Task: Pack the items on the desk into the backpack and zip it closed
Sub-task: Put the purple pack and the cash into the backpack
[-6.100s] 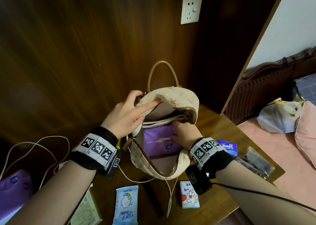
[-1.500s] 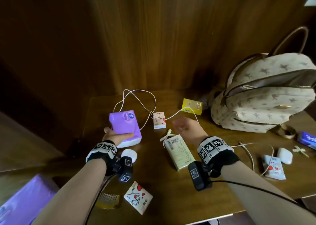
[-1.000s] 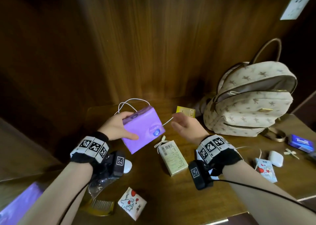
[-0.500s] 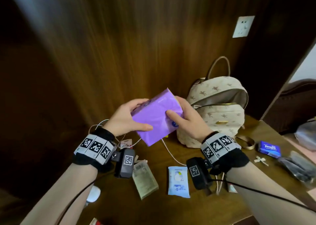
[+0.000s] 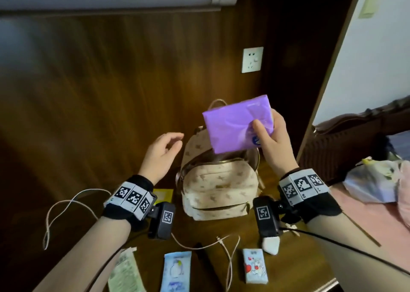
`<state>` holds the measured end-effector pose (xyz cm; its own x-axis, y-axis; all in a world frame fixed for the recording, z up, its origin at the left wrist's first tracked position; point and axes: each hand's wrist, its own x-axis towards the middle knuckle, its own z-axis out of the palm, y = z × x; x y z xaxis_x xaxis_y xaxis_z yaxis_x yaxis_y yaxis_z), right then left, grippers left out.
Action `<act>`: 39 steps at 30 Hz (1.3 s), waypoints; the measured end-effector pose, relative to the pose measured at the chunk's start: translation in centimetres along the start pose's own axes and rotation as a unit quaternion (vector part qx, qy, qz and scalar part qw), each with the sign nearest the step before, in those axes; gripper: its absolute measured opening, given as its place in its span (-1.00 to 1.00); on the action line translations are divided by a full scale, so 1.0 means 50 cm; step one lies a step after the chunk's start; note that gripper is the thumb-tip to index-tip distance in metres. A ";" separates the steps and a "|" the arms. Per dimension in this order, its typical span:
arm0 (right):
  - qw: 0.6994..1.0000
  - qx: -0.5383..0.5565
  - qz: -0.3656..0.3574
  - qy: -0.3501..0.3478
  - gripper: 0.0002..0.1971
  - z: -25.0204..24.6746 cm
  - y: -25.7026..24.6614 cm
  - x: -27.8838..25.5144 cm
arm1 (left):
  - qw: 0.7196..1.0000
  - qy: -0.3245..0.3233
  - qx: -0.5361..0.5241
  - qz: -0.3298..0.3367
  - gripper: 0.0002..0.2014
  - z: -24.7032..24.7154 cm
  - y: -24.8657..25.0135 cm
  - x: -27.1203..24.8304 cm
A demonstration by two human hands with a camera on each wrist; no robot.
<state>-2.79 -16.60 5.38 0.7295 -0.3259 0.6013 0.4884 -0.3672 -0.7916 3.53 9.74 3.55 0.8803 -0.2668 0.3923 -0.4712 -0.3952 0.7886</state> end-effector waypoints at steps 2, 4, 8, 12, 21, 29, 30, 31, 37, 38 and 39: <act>1.000 -0.002 0.003 -0.017 -0.62 -0.027 0.028 0.008 | 0.999 0.017 0.027 0.015 -0.77 0.035 0.005 0.011; 0.999 0.001 0.013 -0.030 -0.60 -0.047 0.053 0.013 | 0.998 0.032 0.044 0.028 -0.78 0.065 0.005 0.015; 0.998 -0.014 0.051 -0.033 -0.49 -0.073 0.106 0.014 | 0.993 0.039 0.097 0.050 -0.78 0.110 -0.005 0.015; 0.997 0.005 0.074 -0.029 -0.54 -0.079 0.133 0.002 | 0.996 0.035 0.080 0.007 -0.65 0.135 -0.019 0.010; 0.996 -0.023 0.089 0.003 -0.51 -0.089 0.160 -0.022 | 0.999 -0.004 -0.026 -0.046 -0.18 0.146 -0.048 -0.005; 0.990 -0.066 0.125 -0.025 -0.56 -0.047 0.151 -0.067 | 1.000 0.017 -0.015 -0.014 -0.08 0.170 -0.051 -0.033; 0.990 -0.063 0.127 -0.025 -0.56 -0.042 0.149 -0.070 | 1.000 0.015 -0.009 -0.001 -0.11 0.171 -0.052 -0.035; 0.990 -0.058 0.128 -0.024 -0.56 -0.037 0.150 -0.072 | 1.000 0.012 -0.004 0.010 -0.15 0.170 -0.054 -0.035; 0.989 -0.045 0.140 -0.020 -0.53 -0.015 0.147 -0.079 | 0.999 0.005 0.010 0.045 -0.39 0.154 -0.073 -0.020; 0.988 -0.043 0.146 -0.017 -0.53 -0.014 0.146 -0.077 | 0.999 0.006 0.013 0.047 -0.41 0.151 -0.076 -0.017; 0.988 -0.039 0.151 -0.017 -0.53 -0.014 0.145 -0.075 | 0.998 0.008 0.023 0.051 -0.43 0.147 -0.078 -0.014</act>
<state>-2.31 -18.62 -2.53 0.8523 -0.4027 0.3338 0.2086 -0.3235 -0.9229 4.34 5.01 -3.31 0.8288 -0.2931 0.4767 -0.5593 -0.4071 0.7221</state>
